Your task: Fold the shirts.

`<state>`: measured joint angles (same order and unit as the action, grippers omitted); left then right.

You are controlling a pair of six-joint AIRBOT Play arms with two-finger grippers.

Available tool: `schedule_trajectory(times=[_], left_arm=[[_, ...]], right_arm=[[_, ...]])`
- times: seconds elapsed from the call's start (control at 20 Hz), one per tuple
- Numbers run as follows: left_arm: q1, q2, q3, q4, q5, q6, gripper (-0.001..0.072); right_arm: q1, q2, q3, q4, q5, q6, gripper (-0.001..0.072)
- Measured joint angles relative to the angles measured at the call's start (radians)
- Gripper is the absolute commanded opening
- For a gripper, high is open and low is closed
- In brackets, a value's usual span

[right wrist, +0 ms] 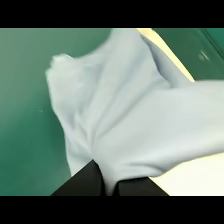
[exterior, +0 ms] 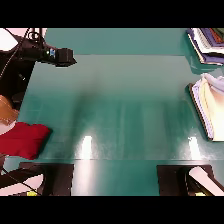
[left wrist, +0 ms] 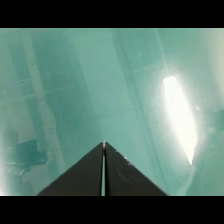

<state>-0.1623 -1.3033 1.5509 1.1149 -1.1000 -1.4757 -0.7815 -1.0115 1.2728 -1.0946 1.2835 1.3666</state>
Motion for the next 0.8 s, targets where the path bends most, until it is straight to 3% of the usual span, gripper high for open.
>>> schedule_trajectory(times=[0.15,0.2,0.25,0.3,0.6,0.8], left_arm=[[0.000,0.000,0.000,0.000,-0.005,0.011,0.0021],[0.000,0.000,0.000,0.000,-0.008,0.014,0.0021],[0.000,0.000,0.000,0.000,-0.011,0.019,0.0020],[0.000,0.000,0.000,0.000,-0.014,0.024,0.0021],[0.000,0.000,0.000,0.000,-0.016,0.040,0.0021],[0.000,0.000,0.000,0.000,-0.012,0.042,0.0021]], right_arm=[[-0.034,0.063,-0.113,-0.071,0.008,0.000,0.0017],[-0.040,0.075,-0.142,-0.094,0.014,0.000,0.0111],[-0.044,0.082,-0.166,-0.117,0.021,0.000,0.0454],[-0.047,0.084,-0.181,-0.136,0.024,0.000,0.0695],[-0.002,0.048,-0.125,-0.108,0.074,0.021,0.0664],[0.185,0.034,-0.051,0.005,0.082,0.028,0.0663]])
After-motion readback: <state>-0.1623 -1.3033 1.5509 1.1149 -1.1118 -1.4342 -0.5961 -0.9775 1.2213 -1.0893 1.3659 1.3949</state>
